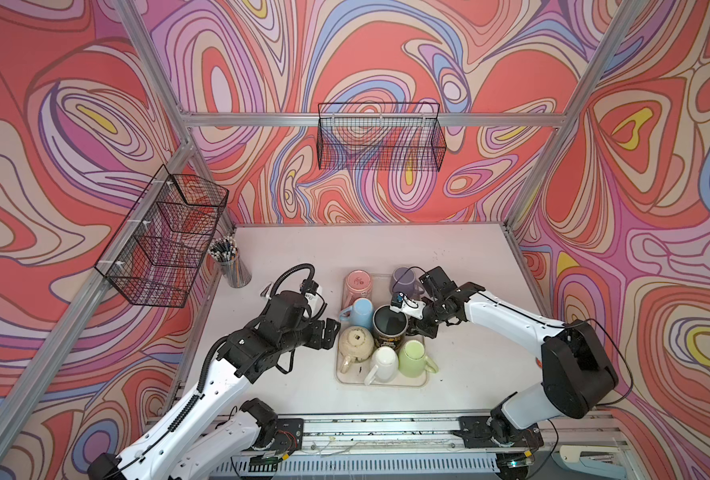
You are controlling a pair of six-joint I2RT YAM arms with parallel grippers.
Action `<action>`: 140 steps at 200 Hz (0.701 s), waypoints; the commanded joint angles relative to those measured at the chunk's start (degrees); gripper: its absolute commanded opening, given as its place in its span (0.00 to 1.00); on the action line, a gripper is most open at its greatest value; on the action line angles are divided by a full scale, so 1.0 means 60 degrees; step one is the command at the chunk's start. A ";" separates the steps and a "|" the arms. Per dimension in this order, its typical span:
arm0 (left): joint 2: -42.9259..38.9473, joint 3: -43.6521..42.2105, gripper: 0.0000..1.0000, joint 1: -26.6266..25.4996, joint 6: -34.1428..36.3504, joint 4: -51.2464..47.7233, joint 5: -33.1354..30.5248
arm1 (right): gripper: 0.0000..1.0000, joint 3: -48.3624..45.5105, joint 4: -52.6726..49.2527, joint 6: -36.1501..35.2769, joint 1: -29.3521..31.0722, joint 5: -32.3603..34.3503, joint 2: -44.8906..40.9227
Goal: Turn the mug right side up
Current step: 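Close the right gripper on the black skull mug's rim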
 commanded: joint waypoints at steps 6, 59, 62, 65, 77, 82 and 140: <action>-0.0058 -0.0121 0.88 -0.0046 0.0155 0.0017 -0.0049 | 0.31 -0.0182 0.0346 -0.0098 -0.0017 -0.0257 -0.0001; -0.0087 -0.0133 0.88 -0.0050 0.0133 0.0027 0.0028 | 0.12 -0.0376 0.0590 0.0160 -0.0024 -0.0348 -0.0355; -0.0087 -0.0131 0.88 -0.0050 0.0126 0.0027 0.0026 | 0.12 -0.0396 0.0597 0.0180 -0.0024 -0.0347 -0.0379; -0.0091 -0.0135 0.88 -0.0043 0.0120 0.0033 0.0044 | 0.12 -0.0404 0.0603 0.0218 -0.0024 -0.0334 -0.0405; -0.0087 -0.0133 0.88 -0.0048 0.0119 0.0034 0.0075 | 0.12 -0.0462 0.0620 0.0267 -0.0024 -0.0281 -0.0571; -0.0087 -0.0134 0.88 -0.0051 0.0126 0.0042 0.0077 | 0.11 -0.0489 0.0640 0.0296 -0.0024 -0.0250 -0.0623; -0.0087 -0.0135 0.88 -0.0070 0.0075 0.0100 0.0197 | 0.07 -0.0448 0.0831 0.1409 -0.0024 0.0878 -0.0920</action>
